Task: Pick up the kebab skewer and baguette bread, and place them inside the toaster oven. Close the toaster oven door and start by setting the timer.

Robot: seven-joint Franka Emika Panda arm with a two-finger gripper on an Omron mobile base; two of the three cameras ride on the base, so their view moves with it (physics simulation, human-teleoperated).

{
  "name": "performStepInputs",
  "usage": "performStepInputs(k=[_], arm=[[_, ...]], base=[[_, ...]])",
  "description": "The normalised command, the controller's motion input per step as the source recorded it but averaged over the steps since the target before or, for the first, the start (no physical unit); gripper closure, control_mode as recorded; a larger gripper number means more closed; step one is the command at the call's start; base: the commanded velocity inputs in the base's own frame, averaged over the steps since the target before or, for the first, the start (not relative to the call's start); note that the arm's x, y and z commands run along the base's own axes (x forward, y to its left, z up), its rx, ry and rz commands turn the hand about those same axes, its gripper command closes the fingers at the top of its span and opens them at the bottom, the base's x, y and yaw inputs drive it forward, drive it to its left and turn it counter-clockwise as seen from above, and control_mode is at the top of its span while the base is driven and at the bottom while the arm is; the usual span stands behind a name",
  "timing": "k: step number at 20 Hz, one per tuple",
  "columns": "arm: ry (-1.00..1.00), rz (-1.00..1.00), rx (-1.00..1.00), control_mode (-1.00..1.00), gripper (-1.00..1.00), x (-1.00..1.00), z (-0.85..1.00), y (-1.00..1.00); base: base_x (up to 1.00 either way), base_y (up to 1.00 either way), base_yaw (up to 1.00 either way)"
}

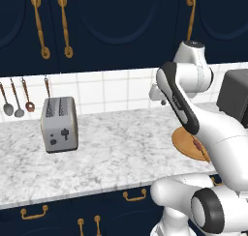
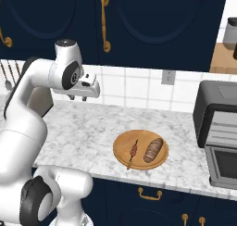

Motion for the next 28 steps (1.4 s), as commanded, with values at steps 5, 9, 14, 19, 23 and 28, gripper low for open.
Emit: performStepInputs(k=[5,9,14,19,23,28], arm=[[0.0,0.0,0.0,1.0,-1.0,0.0,0.0,0.0],[0.0,0.0,0.0,1.0,-1.0,0.0,0.0,0.0],[0.0,0.0,0.0,1.0,-1.0,0.0,0.0,0.0],[0.0,0.0,0.0,1.0,-1.0,0.0,0.0,0.0],[0.0,0.0,0.0,1.0,-1.0,0.0,0.0,0.0],[0.0,0.0,0.0,1.0,-1.0,0.0,0.0,0.0]], base=[[0.0,0.0,0.0],[0.0,0.0,0.0],[0.0,-0.02,0.0],[0.0,-0.74,0.0],[0.0,-0.79,0.0],[0.0,-0.64,-0.01]])
